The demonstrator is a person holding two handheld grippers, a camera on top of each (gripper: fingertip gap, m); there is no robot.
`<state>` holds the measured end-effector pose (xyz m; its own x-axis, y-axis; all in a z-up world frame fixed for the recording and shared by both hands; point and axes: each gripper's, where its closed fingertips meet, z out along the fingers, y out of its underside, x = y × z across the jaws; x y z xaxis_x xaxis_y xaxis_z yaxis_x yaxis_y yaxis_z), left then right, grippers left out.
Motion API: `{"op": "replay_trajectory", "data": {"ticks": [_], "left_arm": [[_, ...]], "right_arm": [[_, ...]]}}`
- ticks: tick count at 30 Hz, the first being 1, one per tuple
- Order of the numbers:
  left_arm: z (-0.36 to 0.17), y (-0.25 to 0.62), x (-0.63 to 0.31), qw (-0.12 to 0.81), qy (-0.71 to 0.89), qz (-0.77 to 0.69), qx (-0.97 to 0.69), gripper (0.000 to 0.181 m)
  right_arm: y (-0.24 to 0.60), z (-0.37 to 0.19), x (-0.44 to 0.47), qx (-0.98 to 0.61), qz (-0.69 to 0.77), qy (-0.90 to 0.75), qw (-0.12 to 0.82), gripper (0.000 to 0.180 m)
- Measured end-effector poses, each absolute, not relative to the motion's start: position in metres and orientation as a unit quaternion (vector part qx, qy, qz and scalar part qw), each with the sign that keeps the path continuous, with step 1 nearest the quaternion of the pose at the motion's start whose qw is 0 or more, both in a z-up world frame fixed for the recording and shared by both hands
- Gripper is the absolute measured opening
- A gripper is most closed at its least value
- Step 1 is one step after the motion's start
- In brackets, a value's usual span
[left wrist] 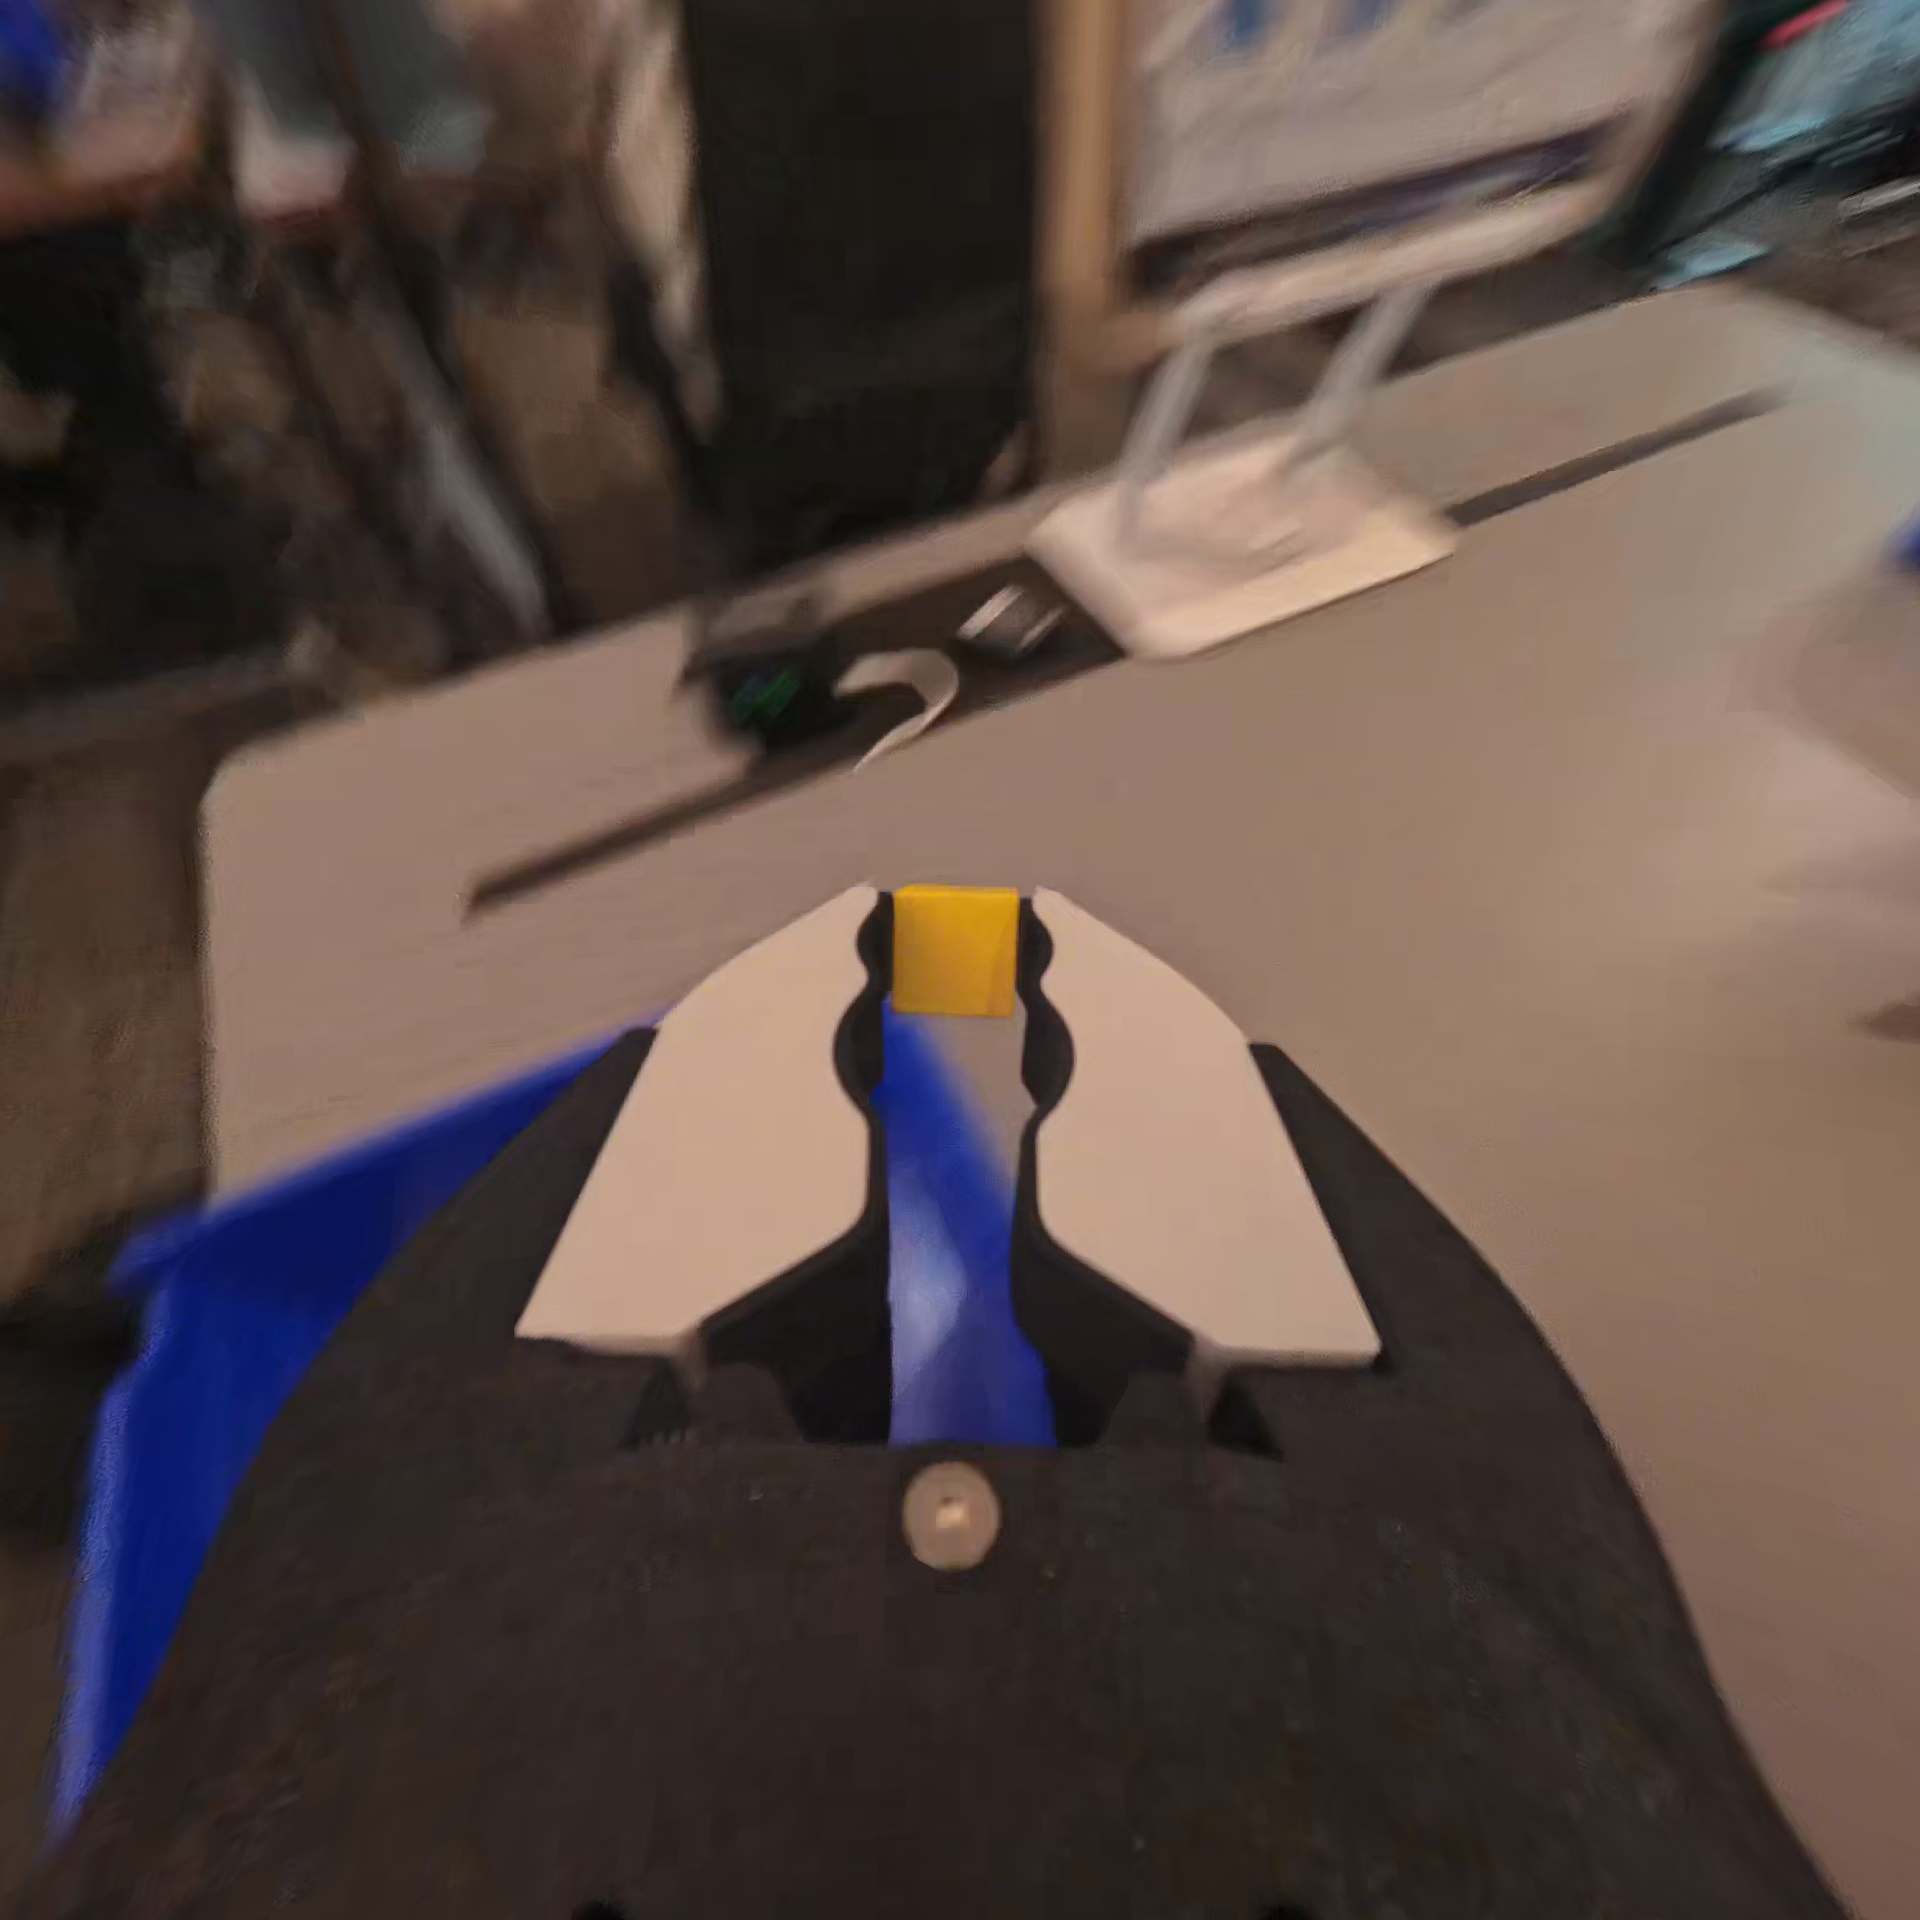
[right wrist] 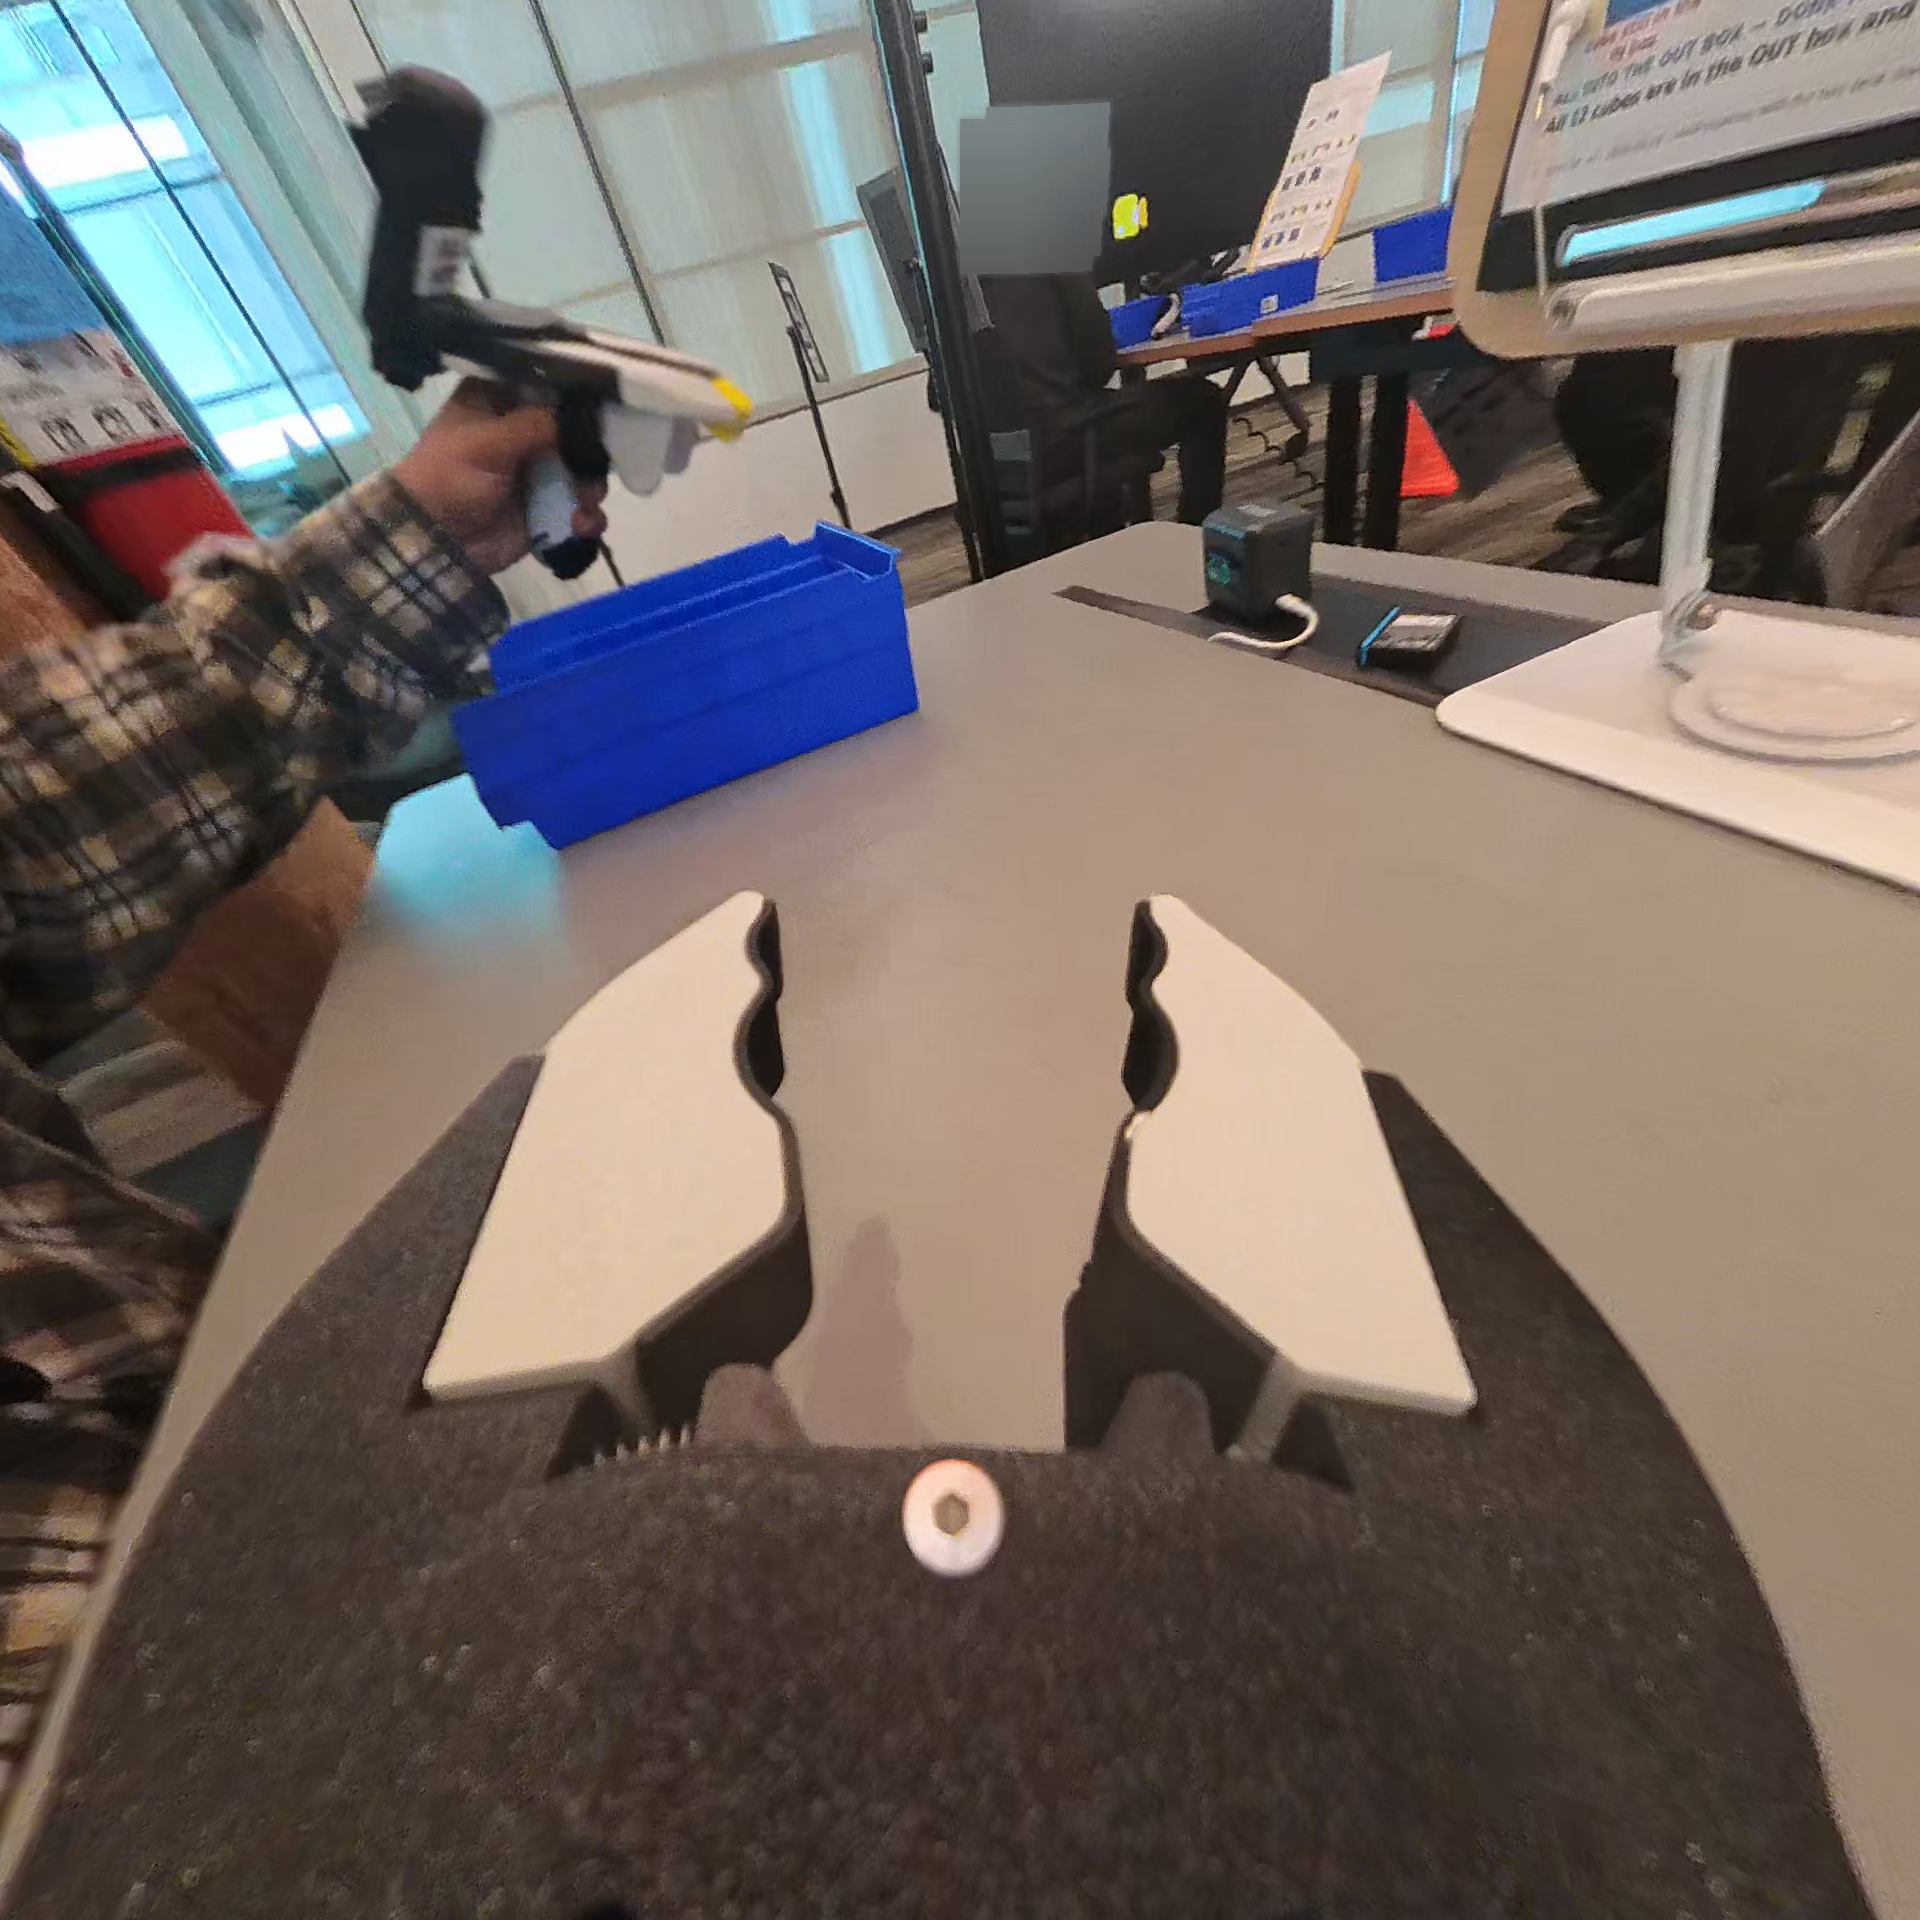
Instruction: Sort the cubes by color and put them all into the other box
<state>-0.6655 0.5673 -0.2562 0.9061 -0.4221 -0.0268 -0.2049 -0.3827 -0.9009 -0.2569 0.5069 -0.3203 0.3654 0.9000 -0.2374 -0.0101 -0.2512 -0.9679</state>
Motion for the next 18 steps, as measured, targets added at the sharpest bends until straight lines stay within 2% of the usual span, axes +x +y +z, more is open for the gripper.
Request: {"op": "replay_trajectory", "data": {"ticks": [3, 9, 13, 18], "left_arm": [[-0.211, 0.535, -0.551, 0.589, 0.327, -0.133, -0.727, 0.022], [-0.235, 0.48, -0.366, 0.609, 0.507, -0.162, -0.588, 0.022], [-0.239, 0.451, -0.298, 0.63, 0.53, -0.246, -0.511, 0.022], [-0.227, 0.429, -0.265, 0.649, 0.518, -0.331, -0.448, 0.022]], "right_arm": [[0.505, -0.311, -0.265, -0.657, 0.513, -0.297, 0.467, 0.066], [0.477, -0.273, -0.288, -0.651, 0.655, -0.255, 0.286, 0.065], [0.452, -0.248, -0.287, -0.58, 0.778, -0.199, 0.137, 0.063], [0.434, -0.238, -0.28, -0.509, 0.843, -0.162, 0.065, 0.06]]}}
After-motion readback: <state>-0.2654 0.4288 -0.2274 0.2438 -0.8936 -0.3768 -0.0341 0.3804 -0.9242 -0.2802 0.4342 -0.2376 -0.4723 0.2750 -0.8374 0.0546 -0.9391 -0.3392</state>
